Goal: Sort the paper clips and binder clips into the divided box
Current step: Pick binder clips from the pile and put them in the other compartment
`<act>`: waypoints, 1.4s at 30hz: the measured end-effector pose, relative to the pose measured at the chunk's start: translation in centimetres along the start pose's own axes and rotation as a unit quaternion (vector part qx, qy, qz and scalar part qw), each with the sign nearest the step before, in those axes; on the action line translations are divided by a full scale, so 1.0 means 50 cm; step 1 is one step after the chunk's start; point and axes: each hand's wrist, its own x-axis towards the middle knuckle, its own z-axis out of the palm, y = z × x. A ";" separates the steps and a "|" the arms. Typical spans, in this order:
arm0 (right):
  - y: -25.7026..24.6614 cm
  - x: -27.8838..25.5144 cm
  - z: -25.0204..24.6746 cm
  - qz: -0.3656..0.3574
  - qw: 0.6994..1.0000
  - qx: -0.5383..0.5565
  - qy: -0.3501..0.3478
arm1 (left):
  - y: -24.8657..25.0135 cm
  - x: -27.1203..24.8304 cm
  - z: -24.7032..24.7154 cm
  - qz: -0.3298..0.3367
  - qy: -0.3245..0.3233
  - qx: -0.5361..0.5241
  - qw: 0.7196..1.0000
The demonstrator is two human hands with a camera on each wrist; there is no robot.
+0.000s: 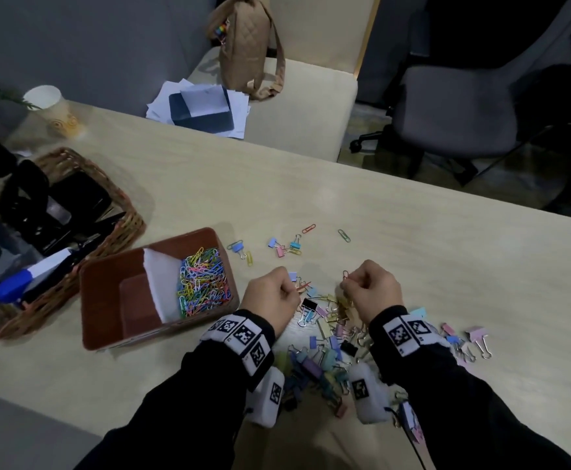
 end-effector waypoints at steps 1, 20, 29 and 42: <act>0.003 0.001 0.001 0.030 0.999 0.037 -0.004 | -0.004 -0.007 -0.005 -0.008 0.011 -0.014 1.000; -0.036 -0.036 -0.012 0.103 0.973 0.172 -0.118 | -0.015 -0.063 -0.037 -0.027 0.013 -0.116 0.993; -0.050 -0.017 0.060 -0.141 0.922 -0.336 -0.134 | -0.056 -0.097 -0.165 -0.048 0.245 -0.123 0.961; -0.017 -0.021 0.065 -0.112 0.923 -0.346 -0.125 | -0.119 -0.091 -0.177 -0.067 0.233 0.062 0.968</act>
